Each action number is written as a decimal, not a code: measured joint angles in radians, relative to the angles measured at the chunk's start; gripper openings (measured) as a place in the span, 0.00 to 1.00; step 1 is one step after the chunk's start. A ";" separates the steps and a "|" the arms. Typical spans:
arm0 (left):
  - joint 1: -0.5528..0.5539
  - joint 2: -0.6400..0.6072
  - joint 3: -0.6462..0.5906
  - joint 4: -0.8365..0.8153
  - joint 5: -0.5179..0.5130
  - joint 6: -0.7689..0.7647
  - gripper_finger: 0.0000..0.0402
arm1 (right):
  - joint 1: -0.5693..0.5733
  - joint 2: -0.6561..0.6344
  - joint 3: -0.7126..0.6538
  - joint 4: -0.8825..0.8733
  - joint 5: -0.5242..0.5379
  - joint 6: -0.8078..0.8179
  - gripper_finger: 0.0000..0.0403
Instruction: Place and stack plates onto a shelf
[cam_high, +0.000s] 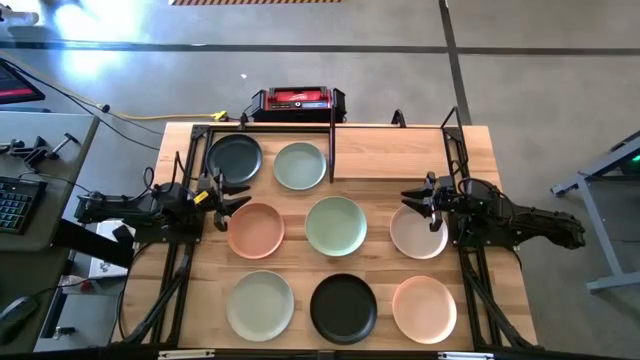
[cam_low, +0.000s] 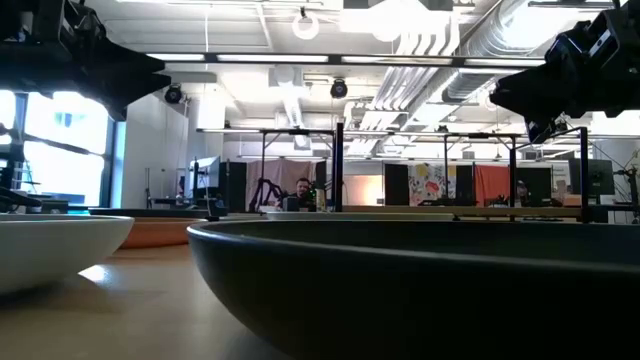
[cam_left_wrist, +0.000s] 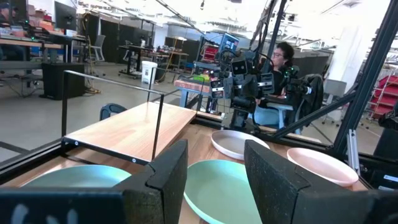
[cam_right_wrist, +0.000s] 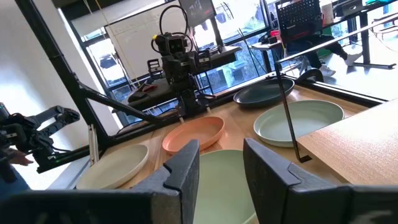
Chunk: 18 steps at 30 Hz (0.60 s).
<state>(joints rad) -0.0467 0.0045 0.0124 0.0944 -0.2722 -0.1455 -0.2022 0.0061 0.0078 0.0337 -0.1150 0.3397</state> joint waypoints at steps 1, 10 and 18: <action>0.000 0.000 0.000 0.000 0.000 0.000 0.37 | 0.000 0.000 0.000 0.000 0.000 0.000 0.27; 0.000 0.000 0.000 0.000 0.000 0.000 0.37 | 0.000 0.000 0.000 0.000 0.000 0.000 0.27; 0.000 0.000 0.000 0.009 -0.028 0.008 0.37 | 0.000 0.000 0.000 0.000 0.000 0.000 0.27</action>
<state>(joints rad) -0.0467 0.0044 0.0124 0.1036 -0.3001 -0.1372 -0.2021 0.0060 0.0080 0.0338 -0.1152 0.3397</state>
